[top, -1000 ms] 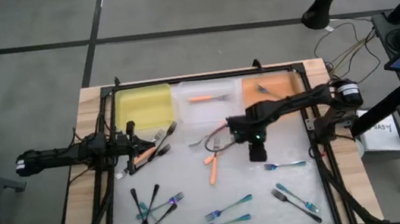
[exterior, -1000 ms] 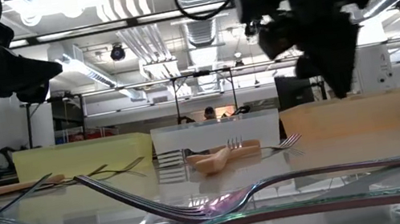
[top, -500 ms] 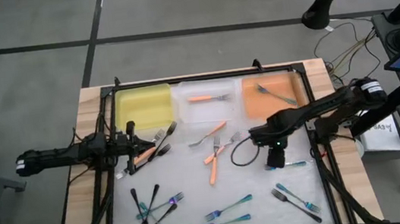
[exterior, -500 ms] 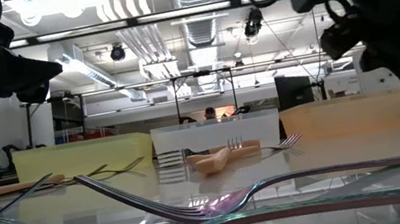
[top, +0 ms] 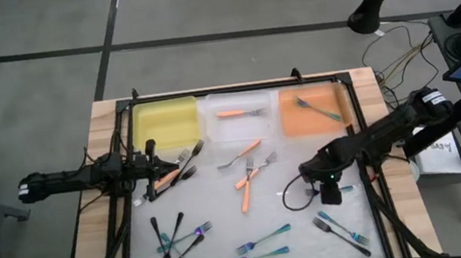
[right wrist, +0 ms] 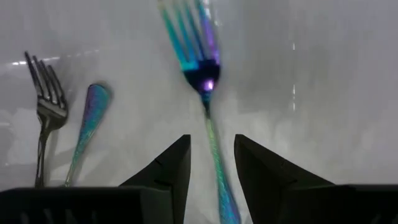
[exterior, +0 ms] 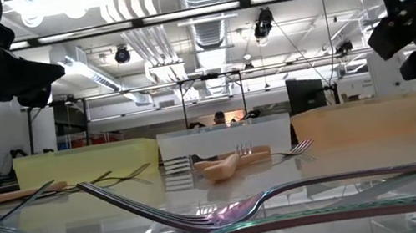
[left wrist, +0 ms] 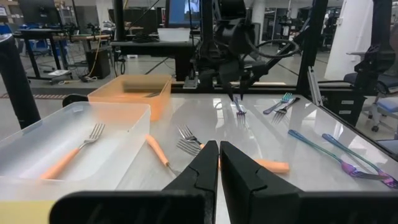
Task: Sort silverware by color (type)
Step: Put the iridescent fork into the orange bin
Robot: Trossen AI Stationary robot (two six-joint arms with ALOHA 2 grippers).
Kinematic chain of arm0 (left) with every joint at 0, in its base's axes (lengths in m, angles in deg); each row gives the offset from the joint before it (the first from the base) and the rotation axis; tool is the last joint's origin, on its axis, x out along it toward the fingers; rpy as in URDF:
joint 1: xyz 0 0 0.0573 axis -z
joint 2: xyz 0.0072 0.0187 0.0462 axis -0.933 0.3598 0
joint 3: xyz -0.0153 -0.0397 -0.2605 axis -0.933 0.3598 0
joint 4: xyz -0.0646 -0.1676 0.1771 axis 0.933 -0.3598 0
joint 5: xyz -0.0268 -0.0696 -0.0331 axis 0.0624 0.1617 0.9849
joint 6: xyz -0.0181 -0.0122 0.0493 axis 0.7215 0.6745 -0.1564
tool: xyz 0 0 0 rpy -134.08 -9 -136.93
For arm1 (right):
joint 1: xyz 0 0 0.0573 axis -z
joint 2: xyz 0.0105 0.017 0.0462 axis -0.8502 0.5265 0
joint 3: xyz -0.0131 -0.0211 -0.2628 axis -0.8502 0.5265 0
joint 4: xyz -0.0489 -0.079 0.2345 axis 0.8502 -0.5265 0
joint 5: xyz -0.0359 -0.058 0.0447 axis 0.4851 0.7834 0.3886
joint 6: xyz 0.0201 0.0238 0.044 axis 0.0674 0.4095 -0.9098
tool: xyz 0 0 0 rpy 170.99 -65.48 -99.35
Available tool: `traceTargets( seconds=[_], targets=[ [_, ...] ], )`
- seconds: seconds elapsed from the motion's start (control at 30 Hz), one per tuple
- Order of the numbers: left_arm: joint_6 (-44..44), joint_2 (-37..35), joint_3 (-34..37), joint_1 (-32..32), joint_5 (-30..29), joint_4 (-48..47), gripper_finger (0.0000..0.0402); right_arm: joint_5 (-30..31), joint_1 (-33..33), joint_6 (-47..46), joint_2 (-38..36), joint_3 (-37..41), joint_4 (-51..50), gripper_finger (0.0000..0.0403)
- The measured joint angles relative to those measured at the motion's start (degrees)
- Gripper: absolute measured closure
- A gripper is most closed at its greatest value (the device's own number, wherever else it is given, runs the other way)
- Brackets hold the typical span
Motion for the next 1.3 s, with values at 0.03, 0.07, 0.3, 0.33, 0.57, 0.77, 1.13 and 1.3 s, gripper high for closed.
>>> traceTargets(
  seconds=[0.03,0.07,0.3,0.33,0.57,0.77,1.13,1.3],
  targets=[
    [-0.01,0.0,0.0,0.0,0.0,0.0,0.0402,0.12,-0.52,0.13,0.01,0.18,0.68,0.0289],
    [0.01,0.0,0.0,0.0,0.0,-0.02,0.0402,0.63,-0.94,0.48,0.01,0.23,1.14,0.0289],
    [0.0,0.0,0.0,0.0,0.0,-0.01,0.0402,4.42,-1.79,1.29,0.01,0.46,1.59,0.0289],
    [0.0,0.0,0.0,0.0,0.0,0.0,0.0402,4.42,-1.8,1.31,0.01,0.57,1.68,0.0289],
    [0.01,0.0,0.0,0.0,0.0,0.0,0.0402,4.33,-1.82,1.49,0.01,2.54,2.45,0.0294],
    [0.01,0.0,0.0,0.0,0.0,0.0,0.0402,4.22,-1.78,1.49,0.0,4.92,4.17,0.0292],
    [0.0,0.0,0.0,0.0,0.0,-0.02,0.0402,3.63,-1.78,1.49,0.01,4.87,5.6,0.0303],
    [-0.01,0.0,0.0,0.0,0.0,-0.02,0.0402,0.92,-1.78,1.35,0.06,4.75,5.7,0.0298]
  ],
)
